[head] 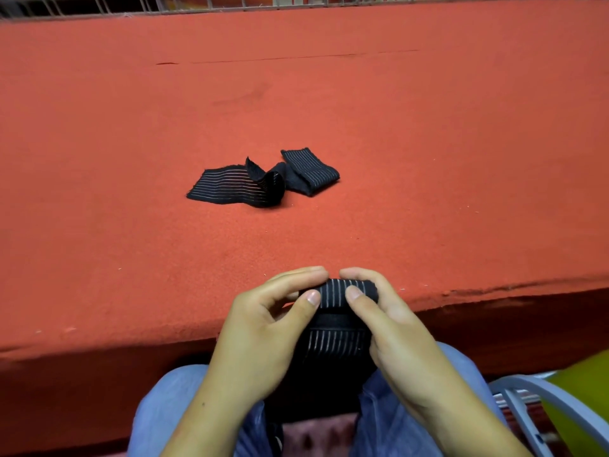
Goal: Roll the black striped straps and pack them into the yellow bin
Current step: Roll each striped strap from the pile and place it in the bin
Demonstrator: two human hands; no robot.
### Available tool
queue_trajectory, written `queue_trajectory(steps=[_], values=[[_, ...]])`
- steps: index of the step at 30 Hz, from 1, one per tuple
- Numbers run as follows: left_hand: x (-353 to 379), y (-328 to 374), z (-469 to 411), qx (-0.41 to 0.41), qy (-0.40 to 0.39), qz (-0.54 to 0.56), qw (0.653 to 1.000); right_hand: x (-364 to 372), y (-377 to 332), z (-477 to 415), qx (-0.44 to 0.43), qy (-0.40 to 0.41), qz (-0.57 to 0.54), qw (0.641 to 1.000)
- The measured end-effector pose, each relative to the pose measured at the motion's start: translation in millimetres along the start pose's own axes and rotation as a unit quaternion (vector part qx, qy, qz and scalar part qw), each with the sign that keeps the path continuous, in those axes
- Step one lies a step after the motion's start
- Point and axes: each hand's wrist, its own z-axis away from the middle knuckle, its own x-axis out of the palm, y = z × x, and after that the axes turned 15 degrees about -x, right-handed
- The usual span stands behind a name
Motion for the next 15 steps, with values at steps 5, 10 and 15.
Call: queue_trajectory(steps=[5, 10, 15], values=[[3, 0, 2, -0.032, -0.008, 0.084, 0.996, 0, -3, -2, -0.003, -0.006, 0.017, 1.000], [5, -11, 2, -0.084, 0.008, 0.140, 0.987, -1, -4, 1, -0.021, -0.025, 0.028, 0.999], [7, -15, 6, -0.067, 0.008, 0.122, 0.990, -2, 4, 4, -0.030, -0.026, 0.045, 0.998]])
